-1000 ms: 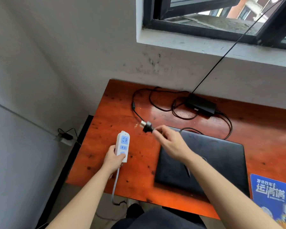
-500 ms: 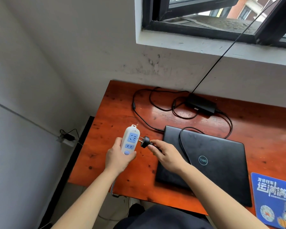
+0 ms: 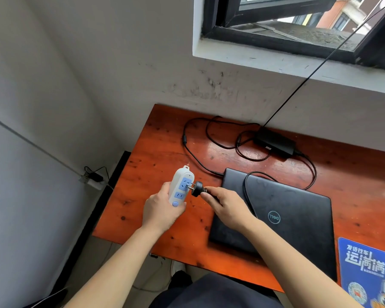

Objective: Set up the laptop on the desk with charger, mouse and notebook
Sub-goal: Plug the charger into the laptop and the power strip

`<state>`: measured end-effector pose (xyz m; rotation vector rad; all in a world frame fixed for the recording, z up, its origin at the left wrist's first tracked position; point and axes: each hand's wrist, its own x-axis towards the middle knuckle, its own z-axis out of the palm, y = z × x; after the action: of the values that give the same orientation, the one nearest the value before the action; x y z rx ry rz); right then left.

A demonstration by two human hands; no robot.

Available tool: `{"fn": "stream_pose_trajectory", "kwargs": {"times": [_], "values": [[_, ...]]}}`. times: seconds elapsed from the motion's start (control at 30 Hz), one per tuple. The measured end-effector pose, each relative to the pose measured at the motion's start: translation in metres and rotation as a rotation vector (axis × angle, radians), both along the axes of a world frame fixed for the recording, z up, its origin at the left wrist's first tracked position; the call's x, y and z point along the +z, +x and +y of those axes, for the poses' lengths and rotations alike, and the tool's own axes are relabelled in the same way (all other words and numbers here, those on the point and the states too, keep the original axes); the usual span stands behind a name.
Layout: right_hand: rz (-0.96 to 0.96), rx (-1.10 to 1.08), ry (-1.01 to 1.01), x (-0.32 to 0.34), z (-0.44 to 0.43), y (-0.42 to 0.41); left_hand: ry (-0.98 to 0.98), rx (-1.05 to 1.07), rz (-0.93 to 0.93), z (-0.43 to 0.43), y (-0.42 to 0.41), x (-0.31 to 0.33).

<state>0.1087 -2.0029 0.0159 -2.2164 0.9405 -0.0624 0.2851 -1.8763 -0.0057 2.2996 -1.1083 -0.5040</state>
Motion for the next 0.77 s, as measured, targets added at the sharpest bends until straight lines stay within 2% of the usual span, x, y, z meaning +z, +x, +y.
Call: {"fn": "stream_pose_trajectory", "kwargs": {"times": [0.23, 0.53, 0.77], "values": [[0.136, 0.049, -0.246, 0.018, 0.006, 0.012, 0.081, -0.046, -0.186, 0.001, -0.003, 0.005], [0.233, 0.106, -0.328, 0.031, 0.011, 0.028, 0.118, -0.087, -0.234, -0.002, -0.002, 0.017], [0.223, 0.088, -0.339, 0.037, 0.008, 0.027, 0.135, -0.162, -0.231, -0.009, 0.007, 0.026]]}}
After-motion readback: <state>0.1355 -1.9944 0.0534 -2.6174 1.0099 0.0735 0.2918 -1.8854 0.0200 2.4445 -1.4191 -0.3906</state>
